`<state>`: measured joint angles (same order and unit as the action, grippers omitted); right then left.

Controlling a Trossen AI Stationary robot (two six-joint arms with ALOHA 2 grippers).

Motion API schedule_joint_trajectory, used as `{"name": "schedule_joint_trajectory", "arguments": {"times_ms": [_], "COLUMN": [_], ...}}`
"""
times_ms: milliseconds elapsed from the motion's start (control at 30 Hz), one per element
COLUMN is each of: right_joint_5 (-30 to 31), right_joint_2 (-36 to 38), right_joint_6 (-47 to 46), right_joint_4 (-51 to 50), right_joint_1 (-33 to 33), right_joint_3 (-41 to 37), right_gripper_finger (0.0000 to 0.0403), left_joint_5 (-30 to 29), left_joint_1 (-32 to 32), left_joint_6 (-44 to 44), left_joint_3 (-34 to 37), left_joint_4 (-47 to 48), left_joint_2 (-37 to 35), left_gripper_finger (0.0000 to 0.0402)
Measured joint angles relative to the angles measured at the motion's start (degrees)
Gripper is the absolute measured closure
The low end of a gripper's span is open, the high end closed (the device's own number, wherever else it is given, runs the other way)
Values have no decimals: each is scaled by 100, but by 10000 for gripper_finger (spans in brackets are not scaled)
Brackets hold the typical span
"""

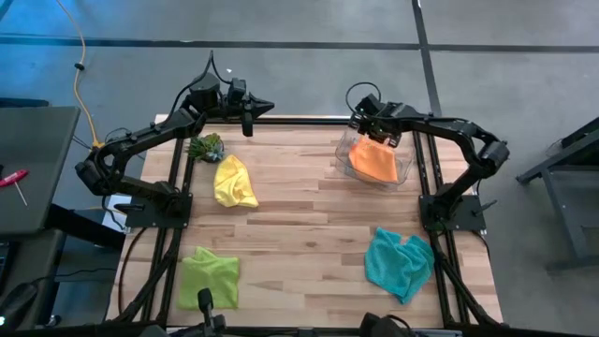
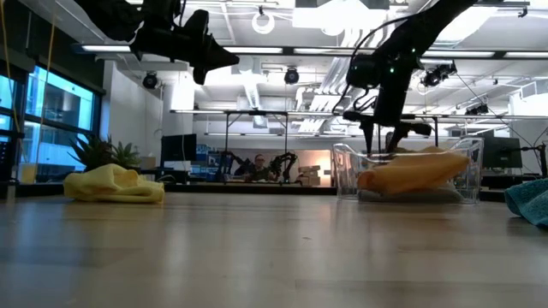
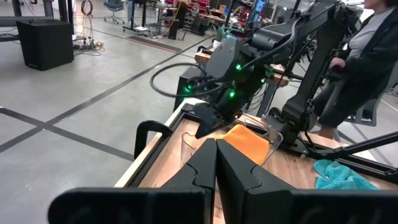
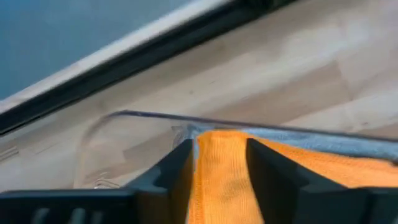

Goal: Fold microfiber towels
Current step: Put the orange microfiber towel into the transparent bin

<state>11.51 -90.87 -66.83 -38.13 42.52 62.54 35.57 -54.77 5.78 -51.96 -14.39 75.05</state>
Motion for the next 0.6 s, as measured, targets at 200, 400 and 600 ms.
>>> {"name": "schedule_joint_trajectory", "arguments": {"times_ms": [200,400,600], "right_joint_5": [202,-238,-355], "right_joint_2": [820,1682,1816], "right_joint_6": [674,686,740], "right_joint_4": [-391,-2239,-3136], "right_joint_1": [61,-130,-306], "right_joint_3": [2,7,-12], "right_gripper_finger": [210,213,223], "left_joint_5": [0,0,-23], "left_joint_1": [-1,-1,3], "left_joint_6": [0,0,3], "left_joint_3": [0,0,0], "left_joint_4": [0,0,0], "left_joint_2": [0,0,0], "left_gripper_finger": [401,402,401]}}
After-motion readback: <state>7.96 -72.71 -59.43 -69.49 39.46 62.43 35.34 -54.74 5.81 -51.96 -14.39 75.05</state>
